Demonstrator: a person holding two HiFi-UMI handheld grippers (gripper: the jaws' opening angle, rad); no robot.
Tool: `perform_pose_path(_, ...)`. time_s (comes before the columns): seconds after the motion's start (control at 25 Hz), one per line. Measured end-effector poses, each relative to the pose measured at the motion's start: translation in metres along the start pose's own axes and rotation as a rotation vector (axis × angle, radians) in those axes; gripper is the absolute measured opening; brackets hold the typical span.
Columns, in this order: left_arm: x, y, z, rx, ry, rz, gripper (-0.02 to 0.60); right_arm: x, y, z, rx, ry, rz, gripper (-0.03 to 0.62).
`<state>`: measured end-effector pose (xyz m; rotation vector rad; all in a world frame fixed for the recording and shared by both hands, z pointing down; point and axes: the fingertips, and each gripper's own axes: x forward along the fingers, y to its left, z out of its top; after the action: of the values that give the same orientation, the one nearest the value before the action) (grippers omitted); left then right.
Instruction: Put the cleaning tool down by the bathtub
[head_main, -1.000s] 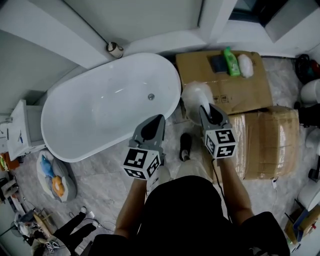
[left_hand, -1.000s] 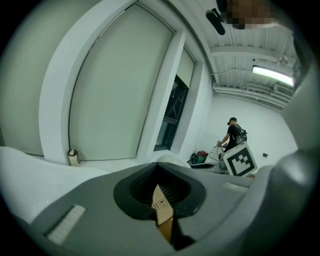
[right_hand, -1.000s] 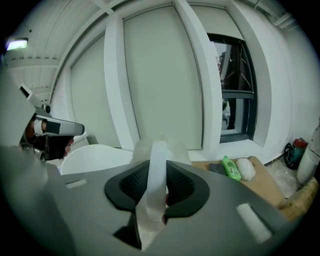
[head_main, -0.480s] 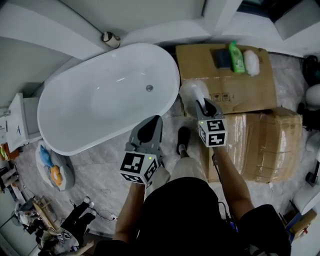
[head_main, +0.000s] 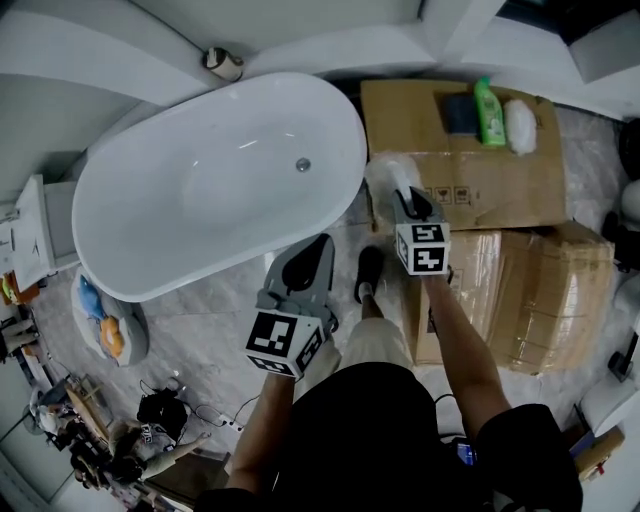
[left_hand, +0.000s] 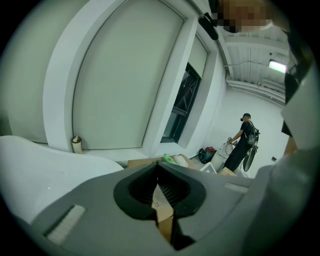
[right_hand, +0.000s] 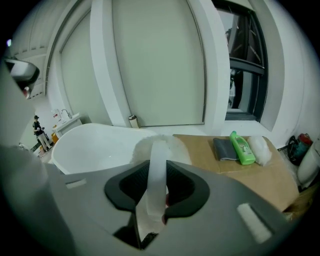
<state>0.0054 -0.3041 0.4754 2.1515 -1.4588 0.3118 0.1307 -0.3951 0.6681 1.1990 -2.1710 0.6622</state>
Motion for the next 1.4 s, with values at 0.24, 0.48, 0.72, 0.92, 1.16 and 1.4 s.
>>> perform_pose_path(0.24, 0.010, 0.006, -0.014, -0.018, 0.035, 0.008, -0.003, 0.037, -0.011, -0.016, 0.019, 0.036, -0.007, 0.097)
perform_pose_path(0.48, 0.024, 0.007, -0.025, -0.016, 0.062, -0.004, -0.003, 0.068, -0.022, -0.036, 0.030, 0.067, -0.024, 0.097)
perform_pose_path(0.72, 0.031, 0.009, -0.035, -0.029, 0.087, -0.001, -0.002, 0.096, -0.030, -0.049, 0.049, 0.094, -0.030, 0.098)
perform_pose_path(0.92, 0.033, 0.014, -0.040, -0.038, 0.105, 0.008, -0.003, 0.116, -0.035, -0.057, 0.057, 0.129, -0.034, 0.098)
perform_pose_path(1.16, 0.035, 0.019, -0.044, -0.040, 0.117, 0.012, -0.002, 0.130, -0.032, -0.062, 0.061, 0.150, -0.032, 0.098)
perform_pose_path(1.4, 0.032, 0.023, -0.049, -0.039, 0.117, 0.018, -0.002, 0.135, -0.032, -0.068, 0.059, 0.163, -0.036, 0.100)
